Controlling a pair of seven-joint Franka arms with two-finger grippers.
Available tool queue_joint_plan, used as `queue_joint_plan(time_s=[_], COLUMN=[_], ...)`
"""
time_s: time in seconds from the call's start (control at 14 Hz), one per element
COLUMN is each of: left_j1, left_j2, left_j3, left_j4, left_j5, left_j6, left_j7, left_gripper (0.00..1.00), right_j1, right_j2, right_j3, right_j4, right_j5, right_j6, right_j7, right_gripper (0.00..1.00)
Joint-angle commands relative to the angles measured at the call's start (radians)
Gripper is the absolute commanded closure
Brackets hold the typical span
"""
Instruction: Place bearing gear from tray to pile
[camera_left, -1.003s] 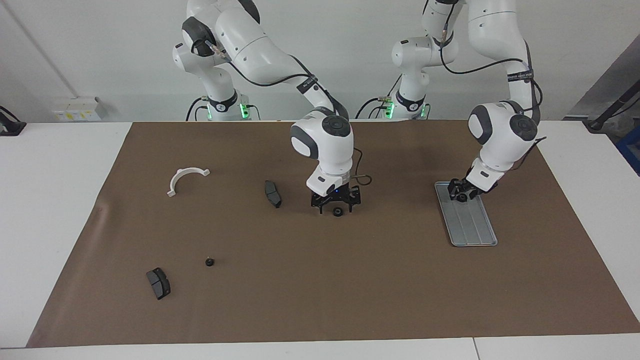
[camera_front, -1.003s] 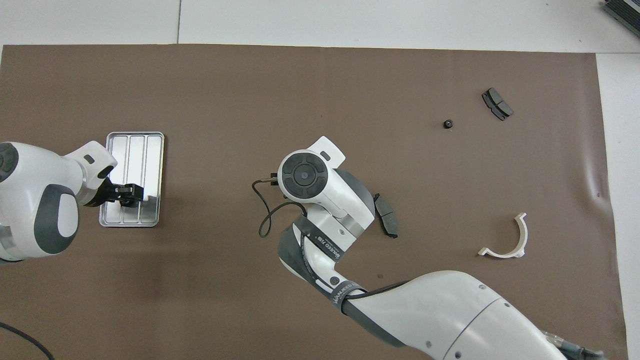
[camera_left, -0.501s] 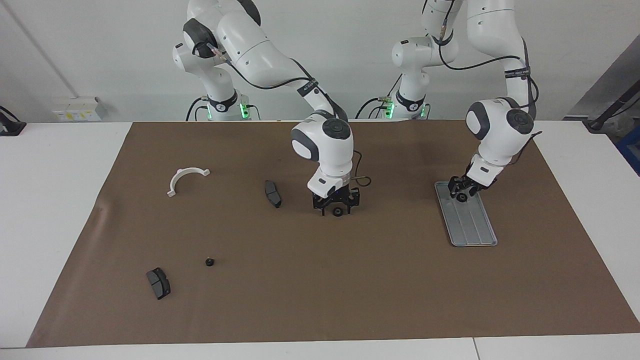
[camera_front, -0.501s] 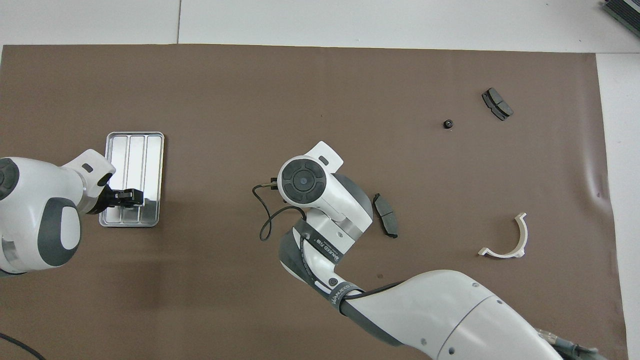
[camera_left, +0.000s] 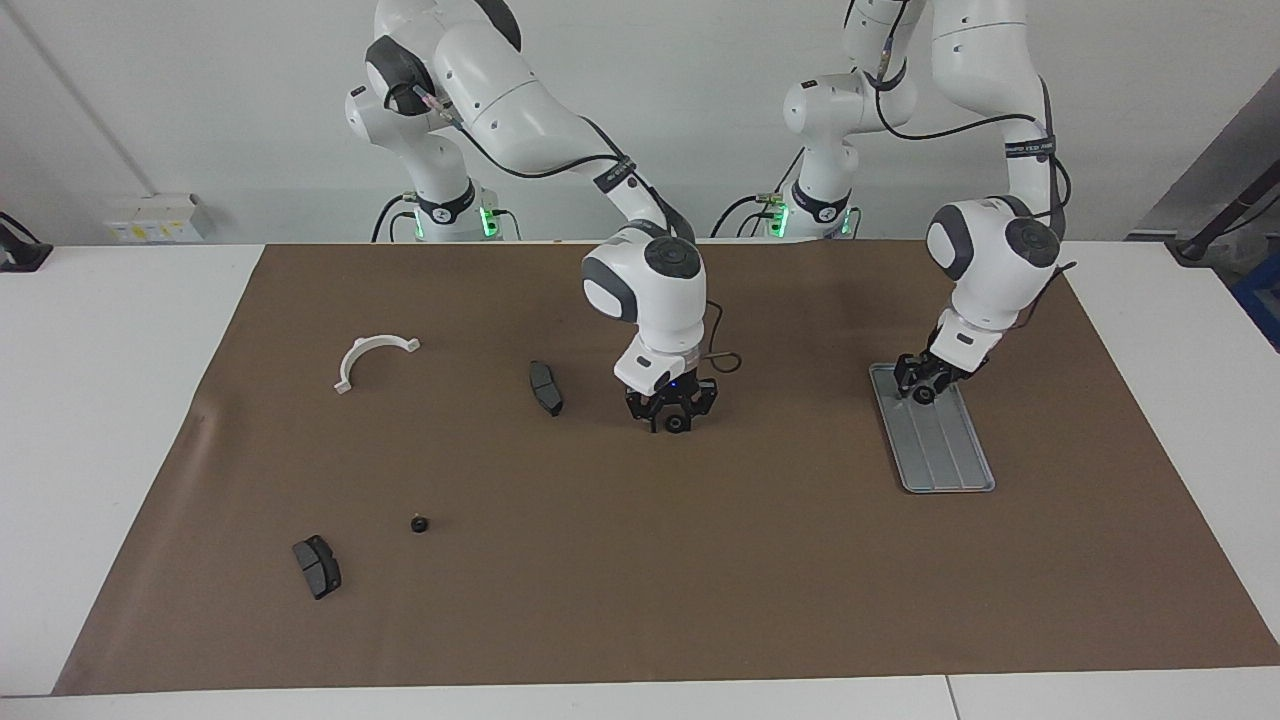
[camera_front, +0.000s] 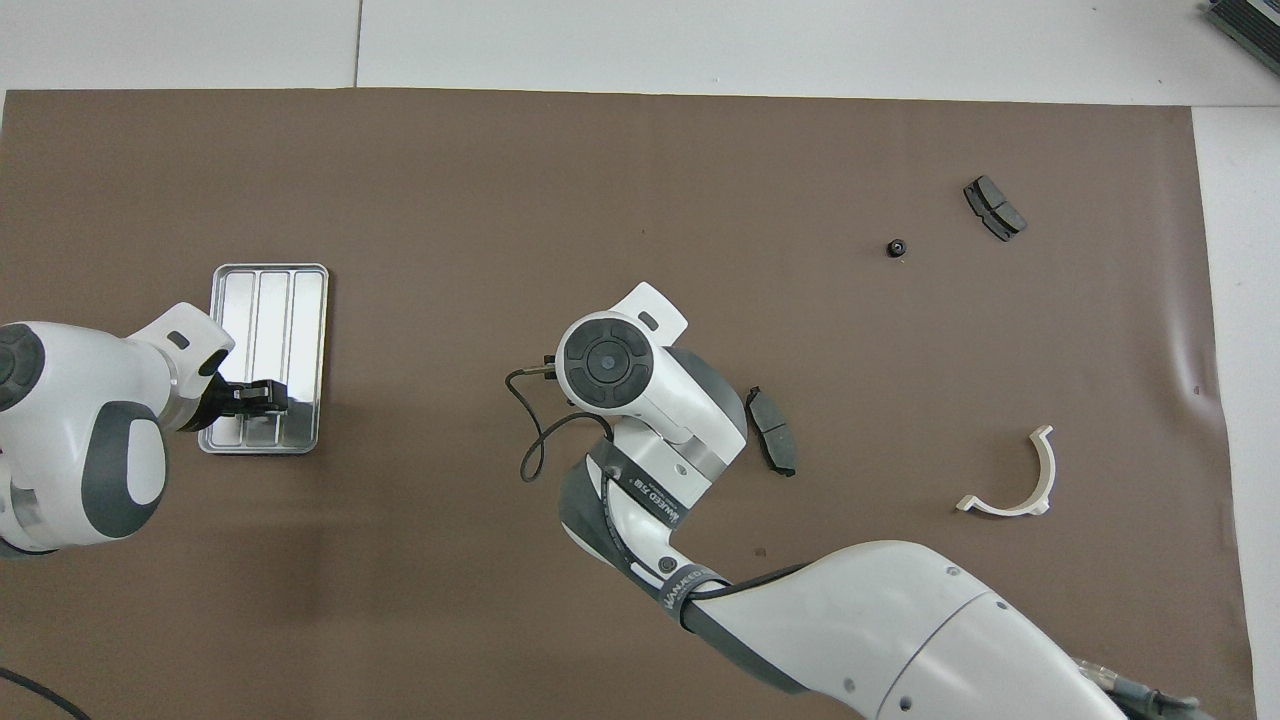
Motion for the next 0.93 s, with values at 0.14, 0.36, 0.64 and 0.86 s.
queue_joint_plan(time_s=[0.14,0.36,0.64,0.86], left_j1=[-0.001,-0.001,-0.001,-0.003], left_j2=[-0.039,-0.037,-0.037,-0.036], left_j3=[-0.002,-0.002,-0.002,-0.002], left_j4=[-0.047,-0.049,-0.049,-0.047], left_j5=[-0.01,-0.01,-0.01,-0.01], left_j6=[0.031,0.035,0.043,0.049], left_j7=[-0.013,-0.013,-0.013,-0.013], left_gripper=[0.48,0.54,0.61,0.71], right_j1=[-0.006,-0.006,-0.023,-0.088], right_j2=[0.001,0.001,-0.005,-0.057], right_j3=[0.009,0.009,0.009,0.01], right_j4=[-0.006,-0.005,0.036,0.034], right_j5=[-0.02,-0.02,-0.016,-0.003], right_j6=[0.011,0.01,-0.076,-0.14], right_j7=[0.012,0.012,0.006,-0.054], right_gripper=[0.65,0.82,1.0,1.0])
